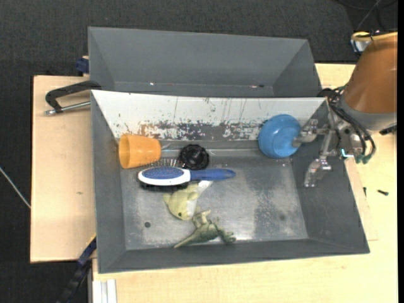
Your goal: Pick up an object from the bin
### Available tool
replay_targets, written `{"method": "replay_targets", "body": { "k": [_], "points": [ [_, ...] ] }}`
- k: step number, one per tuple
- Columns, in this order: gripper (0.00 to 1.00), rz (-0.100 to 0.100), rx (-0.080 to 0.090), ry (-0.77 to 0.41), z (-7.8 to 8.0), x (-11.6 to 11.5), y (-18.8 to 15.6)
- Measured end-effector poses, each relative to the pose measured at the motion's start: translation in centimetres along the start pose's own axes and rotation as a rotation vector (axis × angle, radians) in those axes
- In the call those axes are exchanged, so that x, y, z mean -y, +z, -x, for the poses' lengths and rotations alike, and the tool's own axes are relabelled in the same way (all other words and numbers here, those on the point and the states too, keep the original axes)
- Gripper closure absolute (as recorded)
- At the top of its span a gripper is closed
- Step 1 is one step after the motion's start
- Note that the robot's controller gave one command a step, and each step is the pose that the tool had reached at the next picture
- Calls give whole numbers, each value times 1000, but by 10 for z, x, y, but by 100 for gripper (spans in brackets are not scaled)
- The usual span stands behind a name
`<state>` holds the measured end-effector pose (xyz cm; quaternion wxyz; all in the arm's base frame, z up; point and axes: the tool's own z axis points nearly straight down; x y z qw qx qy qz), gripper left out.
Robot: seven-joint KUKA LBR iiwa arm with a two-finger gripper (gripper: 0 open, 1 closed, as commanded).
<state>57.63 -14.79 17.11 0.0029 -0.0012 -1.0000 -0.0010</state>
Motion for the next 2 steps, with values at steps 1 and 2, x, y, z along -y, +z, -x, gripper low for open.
{"method": "replay_targets", "body": {
  "k": [1,2],
  "points": [
    [0,-3,12,-107,17,-41,89],
    [0,2,16,-149,22,-117,62]
  ]
}}
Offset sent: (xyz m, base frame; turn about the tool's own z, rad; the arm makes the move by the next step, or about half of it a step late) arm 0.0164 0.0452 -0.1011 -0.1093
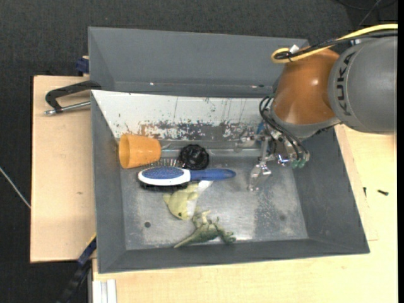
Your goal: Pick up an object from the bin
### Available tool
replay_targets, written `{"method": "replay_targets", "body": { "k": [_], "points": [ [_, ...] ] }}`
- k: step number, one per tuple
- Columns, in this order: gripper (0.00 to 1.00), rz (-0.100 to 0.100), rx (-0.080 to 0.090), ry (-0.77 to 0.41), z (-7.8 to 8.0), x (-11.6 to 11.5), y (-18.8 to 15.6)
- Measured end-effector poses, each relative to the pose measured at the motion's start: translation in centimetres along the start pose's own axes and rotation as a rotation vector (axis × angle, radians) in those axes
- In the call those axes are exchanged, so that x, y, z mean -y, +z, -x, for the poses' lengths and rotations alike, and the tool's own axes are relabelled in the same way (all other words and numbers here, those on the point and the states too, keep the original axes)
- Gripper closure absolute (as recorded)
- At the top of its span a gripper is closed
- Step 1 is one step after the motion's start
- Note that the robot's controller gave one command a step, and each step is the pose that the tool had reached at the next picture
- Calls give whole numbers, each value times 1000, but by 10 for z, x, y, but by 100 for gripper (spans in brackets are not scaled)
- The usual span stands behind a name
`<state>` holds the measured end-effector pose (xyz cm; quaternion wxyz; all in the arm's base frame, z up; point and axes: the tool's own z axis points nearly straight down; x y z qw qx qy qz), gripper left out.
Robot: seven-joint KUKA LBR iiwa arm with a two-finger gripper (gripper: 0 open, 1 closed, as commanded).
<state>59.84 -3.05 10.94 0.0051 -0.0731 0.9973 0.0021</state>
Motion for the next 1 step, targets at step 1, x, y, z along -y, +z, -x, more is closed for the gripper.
{"method": "replay_targets", "body": {
  "k": [1],
  "points": [
    [0,-8,-4,-278,4,-58,36]
  ]
}}
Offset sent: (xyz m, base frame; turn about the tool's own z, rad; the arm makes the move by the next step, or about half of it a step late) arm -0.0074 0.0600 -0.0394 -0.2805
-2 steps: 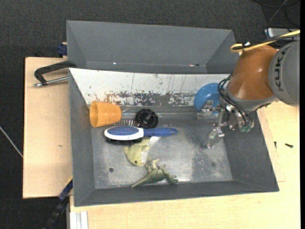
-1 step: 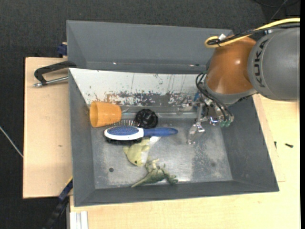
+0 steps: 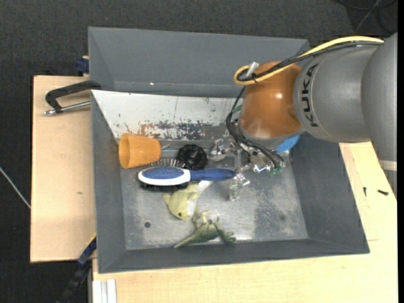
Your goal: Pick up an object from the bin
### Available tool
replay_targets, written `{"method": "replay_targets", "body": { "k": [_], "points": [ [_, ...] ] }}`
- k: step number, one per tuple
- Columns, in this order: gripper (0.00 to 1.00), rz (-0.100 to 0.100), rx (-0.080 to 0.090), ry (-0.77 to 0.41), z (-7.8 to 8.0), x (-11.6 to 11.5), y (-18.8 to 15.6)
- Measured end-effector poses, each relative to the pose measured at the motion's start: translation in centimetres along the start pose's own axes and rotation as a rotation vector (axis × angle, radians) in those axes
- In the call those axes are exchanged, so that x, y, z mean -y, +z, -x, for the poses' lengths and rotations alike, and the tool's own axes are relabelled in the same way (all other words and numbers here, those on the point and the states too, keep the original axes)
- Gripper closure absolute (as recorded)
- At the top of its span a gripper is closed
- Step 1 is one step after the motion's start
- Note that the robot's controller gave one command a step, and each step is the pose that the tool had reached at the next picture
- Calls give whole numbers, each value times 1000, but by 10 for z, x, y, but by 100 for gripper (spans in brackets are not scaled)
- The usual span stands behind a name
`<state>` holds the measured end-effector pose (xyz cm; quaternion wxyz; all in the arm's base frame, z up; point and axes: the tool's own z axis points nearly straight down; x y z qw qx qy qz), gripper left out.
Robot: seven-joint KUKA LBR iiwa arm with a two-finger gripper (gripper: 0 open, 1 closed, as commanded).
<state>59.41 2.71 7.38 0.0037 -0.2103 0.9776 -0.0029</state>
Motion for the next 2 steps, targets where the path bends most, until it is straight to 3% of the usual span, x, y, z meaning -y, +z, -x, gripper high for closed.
{"method": "replay_targets", "body": {
  "k": [1,2],
  "points": [
    [100,1,12,0,4,-1,-3],
    [100,3,7,28,6,-9,-131]
  ]
}}
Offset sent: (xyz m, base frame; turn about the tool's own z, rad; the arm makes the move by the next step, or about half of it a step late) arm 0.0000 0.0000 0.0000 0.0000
